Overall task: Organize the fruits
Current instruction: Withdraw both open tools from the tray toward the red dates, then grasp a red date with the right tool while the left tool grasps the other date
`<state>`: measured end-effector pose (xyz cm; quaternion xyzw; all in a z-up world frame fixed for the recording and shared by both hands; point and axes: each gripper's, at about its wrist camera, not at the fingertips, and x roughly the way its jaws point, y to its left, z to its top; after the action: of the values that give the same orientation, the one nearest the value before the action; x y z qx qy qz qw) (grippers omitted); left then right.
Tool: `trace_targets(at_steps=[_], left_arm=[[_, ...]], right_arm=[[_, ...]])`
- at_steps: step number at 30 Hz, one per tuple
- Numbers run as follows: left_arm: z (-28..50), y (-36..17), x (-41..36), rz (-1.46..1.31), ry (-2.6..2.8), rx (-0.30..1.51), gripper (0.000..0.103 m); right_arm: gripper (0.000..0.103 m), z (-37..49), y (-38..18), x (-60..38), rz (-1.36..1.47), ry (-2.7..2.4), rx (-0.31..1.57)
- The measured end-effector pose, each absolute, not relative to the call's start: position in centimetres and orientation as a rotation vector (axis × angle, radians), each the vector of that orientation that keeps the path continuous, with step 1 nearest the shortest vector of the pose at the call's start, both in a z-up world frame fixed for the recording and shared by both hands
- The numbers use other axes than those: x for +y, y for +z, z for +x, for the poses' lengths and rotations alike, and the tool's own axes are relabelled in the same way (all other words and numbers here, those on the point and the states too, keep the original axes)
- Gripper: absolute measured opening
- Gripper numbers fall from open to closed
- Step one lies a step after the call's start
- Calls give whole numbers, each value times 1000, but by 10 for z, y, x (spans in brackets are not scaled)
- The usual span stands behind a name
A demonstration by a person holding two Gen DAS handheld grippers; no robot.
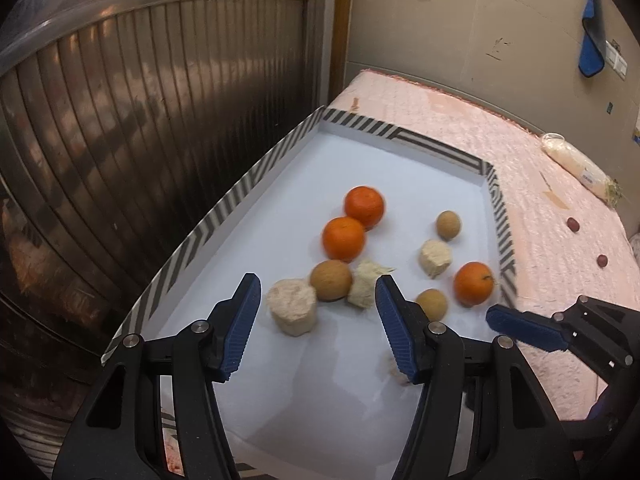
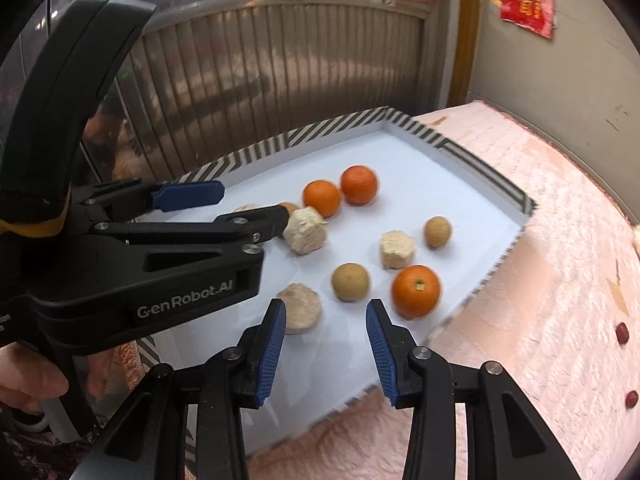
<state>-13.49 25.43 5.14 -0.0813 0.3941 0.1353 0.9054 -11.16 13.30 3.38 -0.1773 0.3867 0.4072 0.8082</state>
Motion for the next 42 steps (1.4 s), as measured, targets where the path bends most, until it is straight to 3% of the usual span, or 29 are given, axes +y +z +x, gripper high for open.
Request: trace_targets(at_steps=[24,34,42], left_arm=[[-64,73,95,-34,0,809,60],[-25,64,36,-14,-82,866,60],[4,59,8,-4,-103,892,60]], right_arm=[[43,-63,54,-50,-174,496,824],[46,-16,35,-160,-18,245,873],[47,18,14,-177,18,175,902]])
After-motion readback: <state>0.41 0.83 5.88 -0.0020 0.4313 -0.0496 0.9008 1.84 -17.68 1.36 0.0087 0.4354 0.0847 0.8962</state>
